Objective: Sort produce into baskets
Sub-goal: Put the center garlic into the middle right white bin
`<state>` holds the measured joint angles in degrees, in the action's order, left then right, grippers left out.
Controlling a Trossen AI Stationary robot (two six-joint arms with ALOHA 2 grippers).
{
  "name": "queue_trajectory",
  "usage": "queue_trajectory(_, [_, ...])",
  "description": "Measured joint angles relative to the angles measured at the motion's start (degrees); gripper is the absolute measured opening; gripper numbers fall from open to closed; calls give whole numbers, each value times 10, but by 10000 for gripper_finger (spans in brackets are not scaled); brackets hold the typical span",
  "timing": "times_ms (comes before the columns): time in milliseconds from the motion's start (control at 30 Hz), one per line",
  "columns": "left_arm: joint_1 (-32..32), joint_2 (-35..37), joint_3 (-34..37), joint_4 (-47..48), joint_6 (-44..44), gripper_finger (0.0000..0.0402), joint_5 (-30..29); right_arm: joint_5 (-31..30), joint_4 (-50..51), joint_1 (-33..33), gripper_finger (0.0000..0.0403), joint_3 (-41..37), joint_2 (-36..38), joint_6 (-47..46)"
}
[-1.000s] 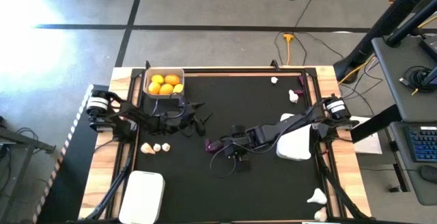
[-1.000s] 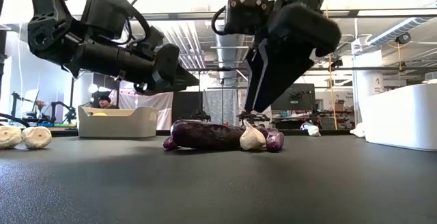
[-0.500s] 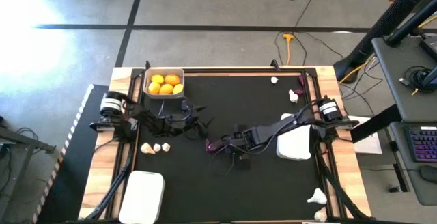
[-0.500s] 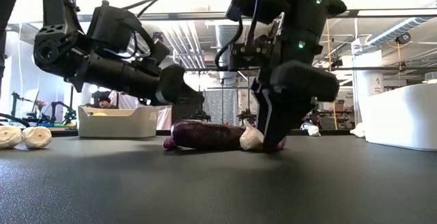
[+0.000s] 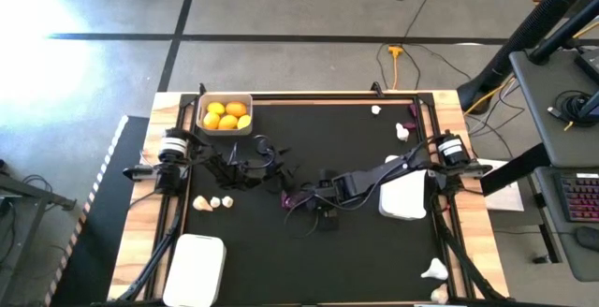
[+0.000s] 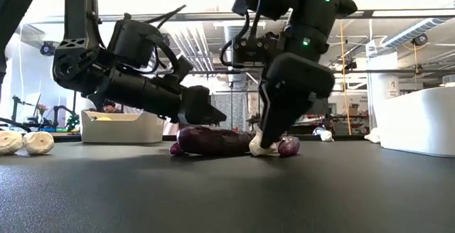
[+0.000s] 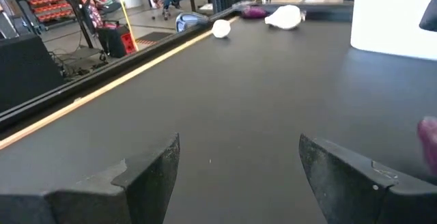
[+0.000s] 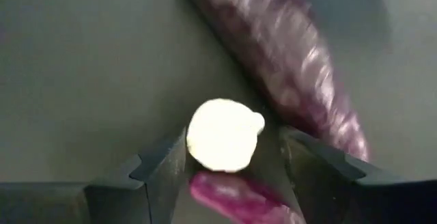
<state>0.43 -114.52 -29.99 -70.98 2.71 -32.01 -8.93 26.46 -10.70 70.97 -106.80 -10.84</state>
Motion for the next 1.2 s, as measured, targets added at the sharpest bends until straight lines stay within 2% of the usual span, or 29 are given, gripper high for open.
queue_trajectory(300, [0, -3, -3, -11, 10, 283, 0, 0, -23, 5, 184, -11, 0, -58])
queue_trajectory(600, [0, -2, -3, -15, 23, 283, 0, 0, -22, 6, 126, -12, 1, -58])
queue_trajectory(667, [-1, -2, -3, -15, 23, 283, 0, -2, 7, 6, 116, 1, 6, -58])
queue_trajectory(767, [-1, -2, -3, -15, 23, 283, 0, -35, 80, 7, 106, 48, 29, -57])
queue_trajectory(967, [-1, -2, -2, -15, 23, 283, 0, -131, 320, 10, 104, 130, 89, -95])
queue_trajectory(1100, [-2, -2, -2, -15, 23, 283, 1, -151, 533, 19, 104, 125, 143, -246])
queue_trajectory(1200, [-3, -2, -2, -18, 23, 283, 1, -129, 637, 20, 103, 82, 184, -383])
